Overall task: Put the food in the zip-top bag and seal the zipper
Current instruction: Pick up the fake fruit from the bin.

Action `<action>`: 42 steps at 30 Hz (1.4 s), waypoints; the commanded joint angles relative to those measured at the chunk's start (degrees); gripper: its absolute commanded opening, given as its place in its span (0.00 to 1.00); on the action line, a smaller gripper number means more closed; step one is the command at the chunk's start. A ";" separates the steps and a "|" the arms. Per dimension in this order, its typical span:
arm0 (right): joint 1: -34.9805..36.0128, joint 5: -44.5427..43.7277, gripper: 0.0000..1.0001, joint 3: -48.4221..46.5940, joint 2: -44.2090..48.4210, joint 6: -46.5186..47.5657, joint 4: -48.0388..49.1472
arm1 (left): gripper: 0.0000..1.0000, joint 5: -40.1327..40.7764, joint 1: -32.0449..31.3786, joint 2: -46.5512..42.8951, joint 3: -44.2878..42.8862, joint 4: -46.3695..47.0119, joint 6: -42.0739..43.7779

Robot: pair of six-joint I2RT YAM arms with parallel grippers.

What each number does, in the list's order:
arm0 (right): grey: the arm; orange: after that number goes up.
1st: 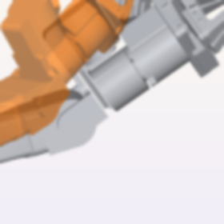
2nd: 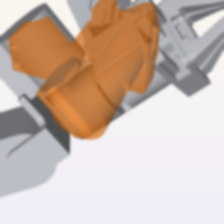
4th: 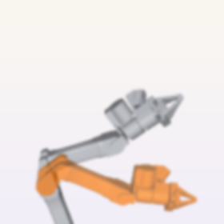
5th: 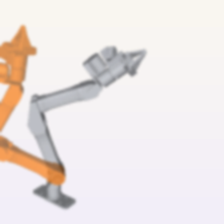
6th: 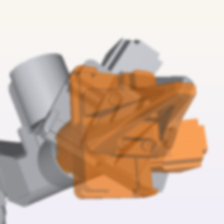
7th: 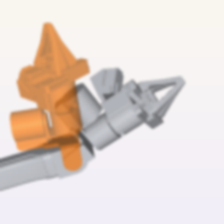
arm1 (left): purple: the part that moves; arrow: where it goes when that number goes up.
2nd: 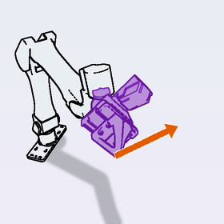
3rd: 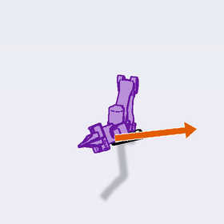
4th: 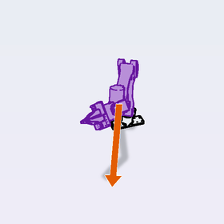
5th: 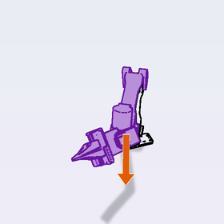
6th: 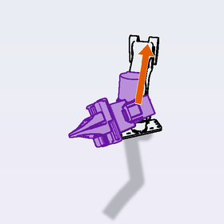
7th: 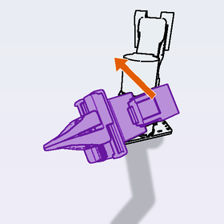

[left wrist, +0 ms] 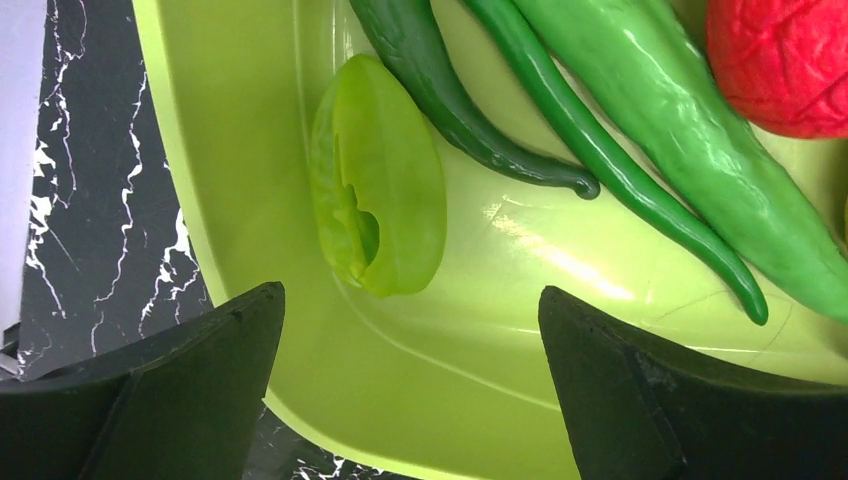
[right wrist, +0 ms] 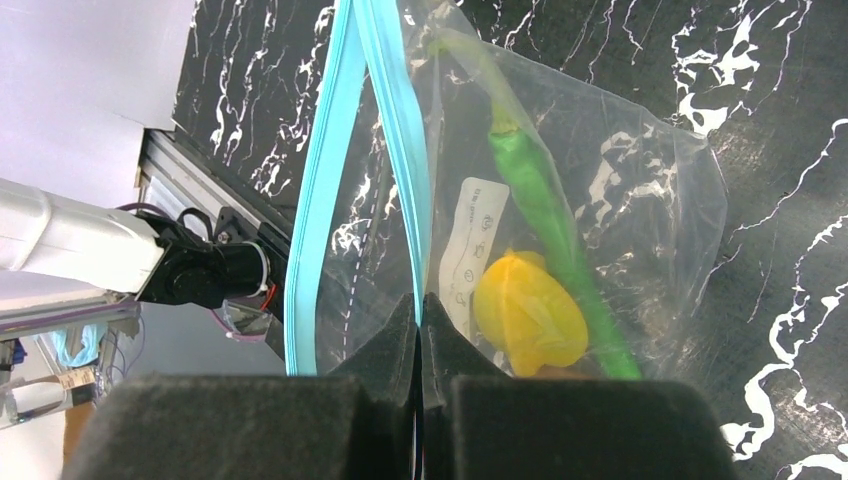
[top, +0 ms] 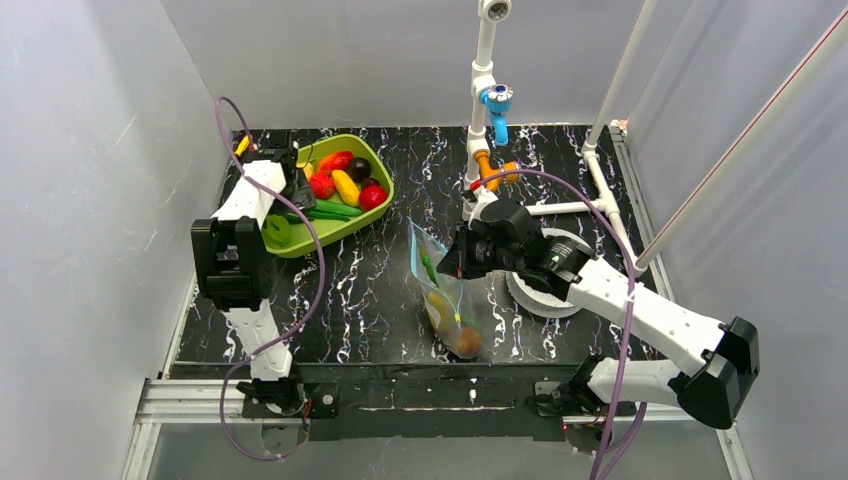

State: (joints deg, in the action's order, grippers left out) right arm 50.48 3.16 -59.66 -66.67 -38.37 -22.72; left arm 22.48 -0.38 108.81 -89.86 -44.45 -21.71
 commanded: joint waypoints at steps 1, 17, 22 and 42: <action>0.15 1.32 0.01 -4.19 -1.69 0.98 0.18 | 0.98 -2.04 3.60 0.17 0.20 -0.59 -3.24; 0.19 1.90 0.01 -4.42 -2.39 -0.35 0.15 | 0.90 -4.72 5.76 4.59 0.62 -0.89 -7.28; 0.15 2.46 0.01 -4.52 -2.56 -0.67 0.29 | 0.73 -9.68 6.24 8.18 -0.73 -0.68 -5.52; 0.15 2.23 0.01 -3.43 -1.68 -0.72 0.81 | 0.45 -22.00 6.00 -5.71 3.31 3.64 -2.08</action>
State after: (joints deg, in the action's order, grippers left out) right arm 50.48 4.71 -61.52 -68.82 -38.87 -23.44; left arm 5.56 5.67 110.37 -87.99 -42.61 -25.54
